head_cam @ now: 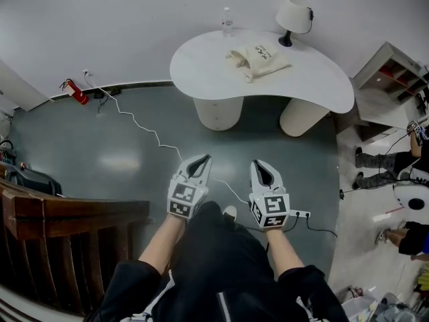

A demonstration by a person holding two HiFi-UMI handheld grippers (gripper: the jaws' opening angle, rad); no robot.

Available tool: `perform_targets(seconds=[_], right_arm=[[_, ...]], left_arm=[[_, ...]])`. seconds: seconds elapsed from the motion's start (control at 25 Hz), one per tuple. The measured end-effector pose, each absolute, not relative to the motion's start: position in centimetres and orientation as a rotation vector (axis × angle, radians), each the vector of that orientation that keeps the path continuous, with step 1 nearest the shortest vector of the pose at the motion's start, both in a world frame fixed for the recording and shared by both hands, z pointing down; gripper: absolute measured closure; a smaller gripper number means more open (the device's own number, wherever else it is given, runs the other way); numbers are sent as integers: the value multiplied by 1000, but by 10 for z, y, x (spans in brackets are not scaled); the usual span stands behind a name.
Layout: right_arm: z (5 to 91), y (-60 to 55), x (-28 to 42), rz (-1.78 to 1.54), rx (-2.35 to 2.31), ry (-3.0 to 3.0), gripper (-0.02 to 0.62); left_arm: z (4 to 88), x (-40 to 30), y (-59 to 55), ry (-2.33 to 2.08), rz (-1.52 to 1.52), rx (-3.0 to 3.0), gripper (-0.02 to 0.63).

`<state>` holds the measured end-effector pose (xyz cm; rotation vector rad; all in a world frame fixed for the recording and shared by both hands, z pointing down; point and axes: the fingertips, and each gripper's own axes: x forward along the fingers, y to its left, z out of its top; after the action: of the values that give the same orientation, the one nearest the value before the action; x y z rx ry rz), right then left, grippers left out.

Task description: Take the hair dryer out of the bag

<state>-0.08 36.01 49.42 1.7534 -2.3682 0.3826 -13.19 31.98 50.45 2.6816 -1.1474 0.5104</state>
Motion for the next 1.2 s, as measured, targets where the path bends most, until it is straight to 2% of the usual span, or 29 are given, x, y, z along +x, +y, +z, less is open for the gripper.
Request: perform_targets(seconds=[0.6, 1.2], right_arm=[[504, 318, 10, 397, 1739, -2353, 589], [505, 180, 11, 397, 1723, -2333, 589]], left_arm=[[512, -107, 275, -1108, 484, 2676, 583], [522, -93, 141, -1045, 478, 2670, 583]])
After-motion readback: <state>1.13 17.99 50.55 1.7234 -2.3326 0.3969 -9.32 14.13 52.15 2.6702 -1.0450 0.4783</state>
